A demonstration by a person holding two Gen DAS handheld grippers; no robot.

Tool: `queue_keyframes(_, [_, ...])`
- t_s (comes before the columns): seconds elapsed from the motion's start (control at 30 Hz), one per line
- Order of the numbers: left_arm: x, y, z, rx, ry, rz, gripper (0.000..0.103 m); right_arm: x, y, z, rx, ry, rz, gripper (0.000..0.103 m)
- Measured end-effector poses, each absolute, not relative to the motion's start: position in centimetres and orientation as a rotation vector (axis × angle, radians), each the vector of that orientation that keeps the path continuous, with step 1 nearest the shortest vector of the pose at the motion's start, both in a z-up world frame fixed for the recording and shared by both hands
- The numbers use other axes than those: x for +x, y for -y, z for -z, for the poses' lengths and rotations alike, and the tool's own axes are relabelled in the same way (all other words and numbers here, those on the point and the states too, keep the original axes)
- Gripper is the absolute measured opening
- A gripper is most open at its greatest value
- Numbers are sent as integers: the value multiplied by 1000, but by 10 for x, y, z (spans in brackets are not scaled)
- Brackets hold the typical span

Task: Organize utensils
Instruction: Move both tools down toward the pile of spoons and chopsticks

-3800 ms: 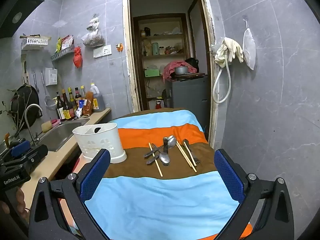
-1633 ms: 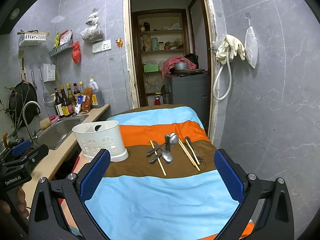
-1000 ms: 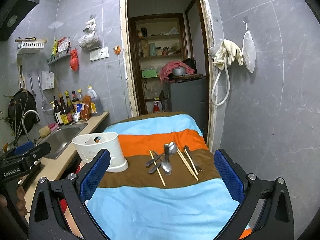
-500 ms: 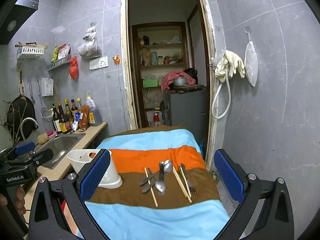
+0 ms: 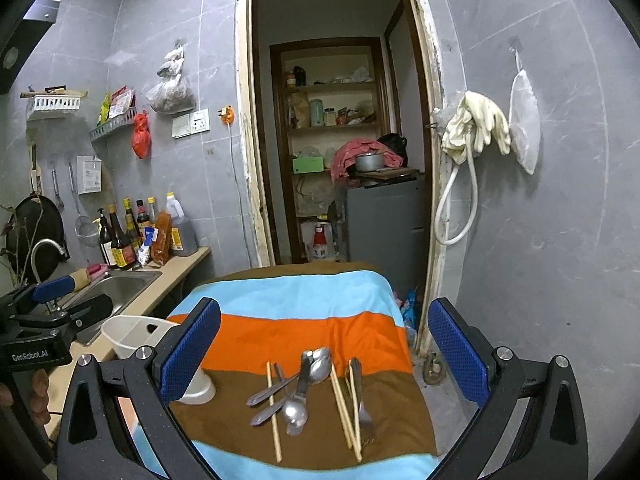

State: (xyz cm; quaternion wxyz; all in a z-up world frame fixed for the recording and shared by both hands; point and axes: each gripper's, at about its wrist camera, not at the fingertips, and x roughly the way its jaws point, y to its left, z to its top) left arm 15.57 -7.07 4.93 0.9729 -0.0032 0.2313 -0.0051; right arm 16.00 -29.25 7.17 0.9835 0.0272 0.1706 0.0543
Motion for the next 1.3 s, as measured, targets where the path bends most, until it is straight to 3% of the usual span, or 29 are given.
queue_keyframes(0.53, [239, 151, -26, 44, -480, 46, 102, 301, 359, -20, 34, -478, -209, 102])
queue_keyframes(0.87, [260, 181, 32, -8, -679, 79, 102, 342, 384, 47, 33, -662, -310, 101])
queue_keyframes(1.03, [272, 180, 67, -48, -785, 11, 90, 357, 378, 81, 55, -757, -379, 69])
queue_keyframes(1.3, [300, 169, 101, -97, -882, -35, 68, 372, 356, 131, 65, -880, -474, 47])
